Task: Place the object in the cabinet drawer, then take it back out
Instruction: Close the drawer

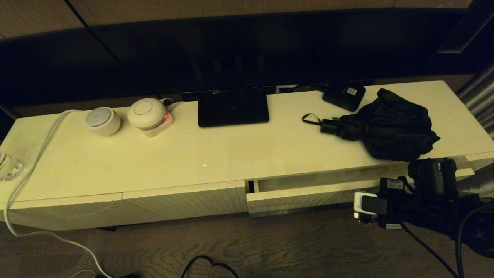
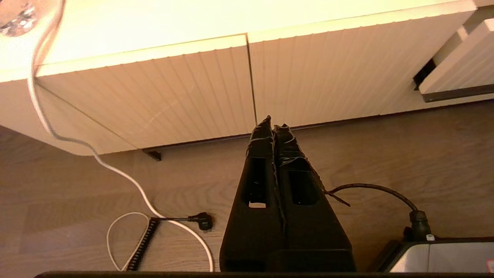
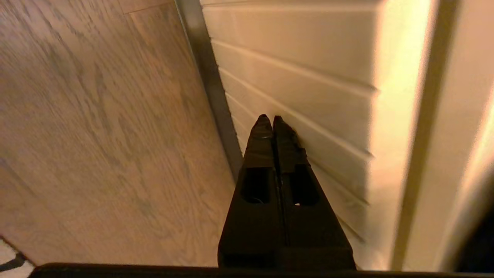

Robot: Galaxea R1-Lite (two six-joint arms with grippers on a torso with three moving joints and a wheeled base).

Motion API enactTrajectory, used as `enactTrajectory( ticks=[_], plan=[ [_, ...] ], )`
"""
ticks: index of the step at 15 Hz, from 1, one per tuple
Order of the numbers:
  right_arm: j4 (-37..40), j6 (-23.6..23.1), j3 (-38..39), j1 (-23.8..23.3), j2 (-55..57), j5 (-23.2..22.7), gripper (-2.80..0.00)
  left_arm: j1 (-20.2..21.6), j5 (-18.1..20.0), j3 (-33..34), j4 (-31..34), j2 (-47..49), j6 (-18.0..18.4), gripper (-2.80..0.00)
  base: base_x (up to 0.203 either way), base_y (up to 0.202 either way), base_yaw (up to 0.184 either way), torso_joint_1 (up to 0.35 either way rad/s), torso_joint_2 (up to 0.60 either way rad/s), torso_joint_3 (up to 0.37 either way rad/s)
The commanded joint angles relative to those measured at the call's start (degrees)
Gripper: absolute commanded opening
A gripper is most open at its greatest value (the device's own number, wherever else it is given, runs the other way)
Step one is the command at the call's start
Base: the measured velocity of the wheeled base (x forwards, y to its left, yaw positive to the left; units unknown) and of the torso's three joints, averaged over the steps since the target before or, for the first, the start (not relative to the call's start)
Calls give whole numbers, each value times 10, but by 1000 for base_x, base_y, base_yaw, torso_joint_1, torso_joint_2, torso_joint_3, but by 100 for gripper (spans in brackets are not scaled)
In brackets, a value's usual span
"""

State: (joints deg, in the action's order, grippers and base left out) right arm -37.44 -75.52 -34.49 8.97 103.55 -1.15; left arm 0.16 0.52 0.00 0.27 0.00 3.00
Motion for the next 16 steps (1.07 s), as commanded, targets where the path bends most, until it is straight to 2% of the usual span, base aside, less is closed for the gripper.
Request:
enactTrajectory(
  ticks=[1,9,14,16],
  plan=[
    [-2,-5,-23,-2,27,0,-280,0,0,2,0,0,0,-280,0,0,0,0,0,0],
    [-2,-6,-85,-15,60,4,-280,0,0,2,0,0,0,-280,0,0,0,0,0,0],
    [5,-7,-99,-19,56,4,-280,0,0,2,0,0,1,-280,0,0,0,0,0,0],
    [18,-7,-82,-19,29,3,-280,0,0,2,0,0,0,-280,0,0,0,0,0,0]
  ],
)
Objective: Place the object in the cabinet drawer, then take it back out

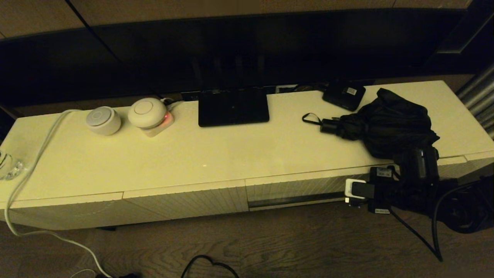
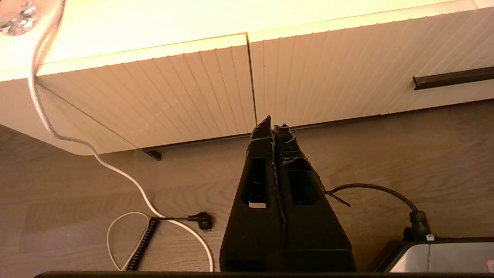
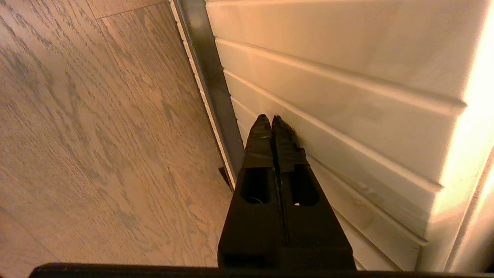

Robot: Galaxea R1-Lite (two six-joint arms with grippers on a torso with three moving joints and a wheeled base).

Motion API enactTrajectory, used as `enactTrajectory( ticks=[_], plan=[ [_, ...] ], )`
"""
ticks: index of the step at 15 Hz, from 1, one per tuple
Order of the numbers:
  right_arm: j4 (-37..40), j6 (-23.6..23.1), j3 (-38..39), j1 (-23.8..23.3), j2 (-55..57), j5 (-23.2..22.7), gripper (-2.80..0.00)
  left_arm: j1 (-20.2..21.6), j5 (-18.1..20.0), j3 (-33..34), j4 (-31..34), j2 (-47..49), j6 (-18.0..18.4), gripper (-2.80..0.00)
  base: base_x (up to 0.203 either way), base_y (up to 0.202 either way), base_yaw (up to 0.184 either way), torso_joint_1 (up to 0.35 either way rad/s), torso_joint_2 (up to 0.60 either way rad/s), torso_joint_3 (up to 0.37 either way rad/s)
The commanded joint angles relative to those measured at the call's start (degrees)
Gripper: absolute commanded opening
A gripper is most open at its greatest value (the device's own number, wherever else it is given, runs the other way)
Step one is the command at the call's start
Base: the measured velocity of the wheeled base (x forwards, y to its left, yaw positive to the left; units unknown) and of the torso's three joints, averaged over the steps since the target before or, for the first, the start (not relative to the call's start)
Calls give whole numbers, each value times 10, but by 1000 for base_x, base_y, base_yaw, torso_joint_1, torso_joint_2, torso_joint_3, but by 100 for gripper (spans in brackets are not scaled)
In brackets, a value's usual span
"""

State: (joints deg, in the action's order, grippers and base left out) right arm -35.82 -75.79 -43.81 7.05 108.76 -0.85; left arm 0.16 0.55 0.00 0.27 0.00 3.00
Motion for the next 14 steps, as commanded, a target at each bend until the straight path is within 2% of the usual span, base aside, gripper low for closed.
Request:
enactTrajectory(
  ticks=[1,7,9,11,14],
  plan=[
    [21,-3,32,0,-52,-3,-280,0,0,2,0,0,0,-280,0,0,0,0,0,0],
    [156,2,133,-1,-278,-7,-280,0,0,2,0,0,0,-280,0,0,0,0,0,0],
    [200,18,157,-7,-372,-7,-280,0,0,2,0,0,0,-280,0,0,0,0,0,0],
    [231,64,168,-27,-479,-7,-280,0,0,2,0,0,0,-280,0,0,0,0,0,0],
    [281,161,187,-69,-632,-4,-280,0,0,2,0,0,0,-280,0,0,0,0,0,0]
  ],
)
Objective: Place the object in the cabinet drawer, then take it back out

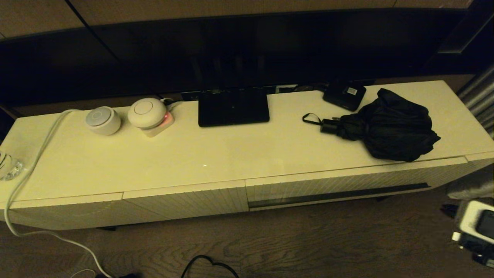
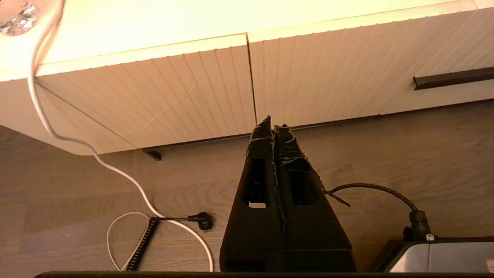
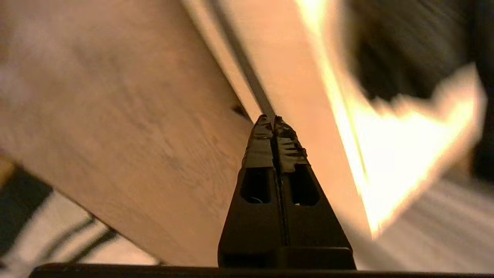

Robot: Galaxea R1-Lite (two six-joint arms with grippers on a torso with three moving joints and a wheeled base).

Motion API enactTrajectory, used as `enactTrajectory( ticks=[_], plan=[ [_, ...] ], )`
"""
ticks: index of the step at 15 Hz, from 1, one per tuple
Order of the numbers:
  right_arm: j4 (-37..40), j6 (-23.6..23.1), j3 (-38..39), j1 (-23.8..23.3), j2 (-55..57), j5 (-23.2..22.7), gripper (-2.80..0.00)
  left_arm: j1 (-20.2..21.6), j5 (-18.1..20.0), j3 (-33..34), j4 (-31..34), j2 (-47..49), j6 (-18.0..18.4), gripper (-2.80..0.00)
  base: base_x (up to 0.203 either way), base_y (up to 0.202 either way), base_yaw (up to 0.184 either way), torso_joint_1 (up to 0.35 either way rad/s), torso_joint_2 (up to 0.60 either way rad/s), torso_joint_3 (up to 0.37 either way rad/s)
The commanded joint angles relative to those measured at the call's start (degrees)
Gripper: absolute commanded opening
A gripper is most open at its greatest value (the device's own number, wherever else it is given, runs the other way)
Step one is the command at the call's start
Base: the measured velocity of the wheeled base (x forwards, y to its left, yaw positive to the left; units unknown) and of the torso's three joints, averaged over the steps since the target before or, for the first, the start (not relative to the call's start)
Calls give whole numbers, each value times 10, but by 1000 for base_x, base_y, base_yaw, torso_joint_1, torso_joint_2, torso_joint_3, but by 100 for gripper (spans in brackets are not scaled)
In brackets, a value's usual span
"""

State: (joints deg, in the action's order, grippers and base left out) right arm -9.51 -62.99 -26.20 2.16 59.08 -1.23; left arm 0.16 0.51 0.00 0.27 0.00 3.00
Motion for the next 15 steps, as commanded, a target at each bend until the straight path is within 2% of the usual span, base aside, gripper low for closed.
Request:
enactTrajectory(
  ticks=[1,4,6,8,9,10,12,14,15],
  plan=[
    [44,59,16,-31,-184,1,-280,0,0,2,0,0,0,-280,0,0,0,0,0,0],
    [140,175,27,-51,-333,4,-280,0,0,2,0,0,0,-280,0,0,0,0,0,0],
    [203,303,28,-59,-409,4,-280,0,0,2,0,0,0,-280,0,0,0,0,0,0],
    [211,428,48,-63,-430,6,-280,0,0,2,0,0,0,-280,0,0,0,0,0,0],
    [186,479,65,-63,-432,10,-280,0,0,2,0,0,1,-280,0,0,0,0,0,0],
    [157,513,90,-63,-432,16,-280,0,0,2,0,0,0,-280,0,0,0,0,0,0],
    [122,541,151,-61,-434,23,-280,0,0,2,0,0,0,-280,0,0,0,0,0,0],
    [128,548,171,-18,-473,30,-280,0,0,2,0,0,1,-280,0,0,0,0,0,0],
    [155,557,171,-10,-490,33,-280,0,0,2,0,0,0,-280,0,0,0,0,0,0]
  ],
)
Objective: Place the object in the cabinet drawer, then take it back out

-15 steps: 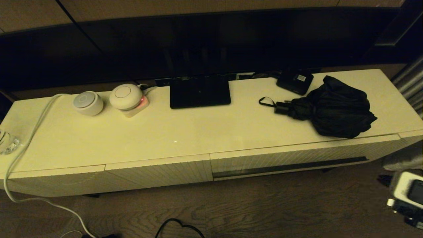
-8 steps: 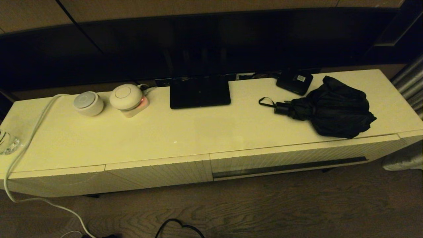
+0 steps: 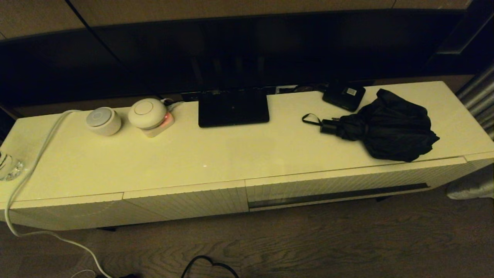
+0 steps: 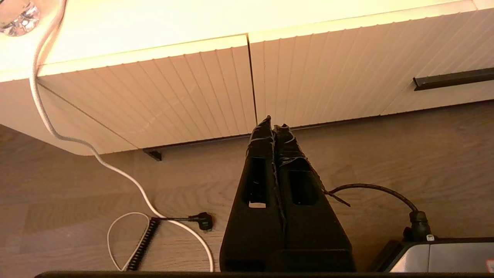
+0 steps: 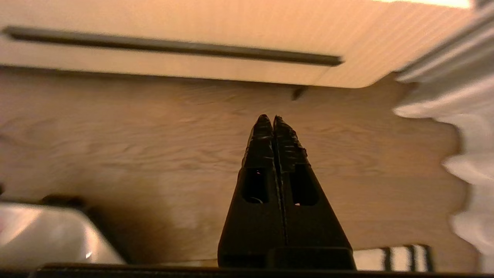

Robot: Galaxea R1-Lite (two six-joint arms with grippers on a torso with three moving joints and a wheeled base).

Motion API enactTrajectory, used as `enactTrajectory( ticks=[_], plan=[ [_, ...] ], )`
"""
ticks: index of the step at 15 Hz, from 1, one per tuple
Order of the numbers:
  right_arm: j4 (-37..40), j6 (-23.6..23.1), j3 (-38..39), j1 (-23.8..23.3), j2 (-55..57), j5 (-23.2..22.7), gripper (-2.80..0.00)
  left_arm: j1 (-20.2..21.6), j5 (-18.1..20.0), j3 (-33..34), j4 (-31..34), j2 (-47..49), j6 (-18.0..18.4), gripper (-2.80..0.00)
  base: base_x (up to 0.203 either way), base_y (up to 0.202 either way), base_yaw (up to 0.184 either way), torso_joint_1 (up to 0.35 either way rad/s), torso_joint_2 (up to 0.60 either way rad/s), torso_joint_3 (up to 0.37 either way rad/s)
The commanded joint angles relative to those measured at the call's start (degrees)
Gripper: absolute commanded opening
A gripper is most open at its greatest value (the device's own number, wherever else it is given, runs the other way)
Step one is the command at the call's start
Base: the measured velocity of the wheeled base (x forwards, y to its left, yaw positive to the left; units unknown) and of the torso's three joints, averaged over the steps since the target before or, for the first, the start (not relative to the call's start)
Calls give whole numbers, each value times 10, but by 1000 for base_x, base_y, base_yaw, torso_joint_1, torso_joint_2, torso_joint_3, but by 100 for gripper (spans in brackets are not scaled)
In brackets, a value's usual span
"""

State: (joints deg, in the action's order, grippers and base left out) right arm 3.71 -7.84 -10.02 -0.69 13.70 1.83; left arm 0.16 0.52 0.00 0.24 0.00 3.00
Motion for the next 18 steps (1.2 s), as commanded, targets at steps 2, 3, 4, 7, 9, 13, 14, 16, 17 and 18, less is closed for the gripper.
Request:
enactTrajectory(
  ticks=[2,3,4,7,9,13,14,16,17,18],
  plan=[
    [57,14,10,14,-77,2,-280,0,0,2,0,0,1,-280,0,0,0,0,0,0],
    [78,13,10,13,-106,0,-280,0,0,2,0,0,0,-280,0,0,0,0,0,0],
    [100,10,12,12,-132,-4,-280,0,0,2,0,0,1,-280,0,0,0,0,0,0],
    [98,82,14,11,-139,-7,-280,0,0,2,0,0,0,-280,0,0,0,0,0,0],
    [23,76,60,11,-139,-9,-280,0,0,2,0,0,0,-280,0,0,0,0,0,0],
    [-37,46,100,11,-139,-20,-280,0,0,2,0,0,0,-280,0,0,0,0,0,0],
    [-38,52,101,11,-139,-19,-280,0,0,2,0,0,0,-280,0,0,0,0,0,0],
    [-37,49,101,11,-139,-21,-280,0,0,2,0,0,0,-280,0,0,0,0,0,0],
    [-37,46,101,11,-139,-23,-280,0,0,2,0,0,0,-280,0,0,0,0,0,0],
    [-37,56,100,11,-138,-21,-280,0,0,2,0,0,0,-280,0,0,0,0,0,0]
  ],
)
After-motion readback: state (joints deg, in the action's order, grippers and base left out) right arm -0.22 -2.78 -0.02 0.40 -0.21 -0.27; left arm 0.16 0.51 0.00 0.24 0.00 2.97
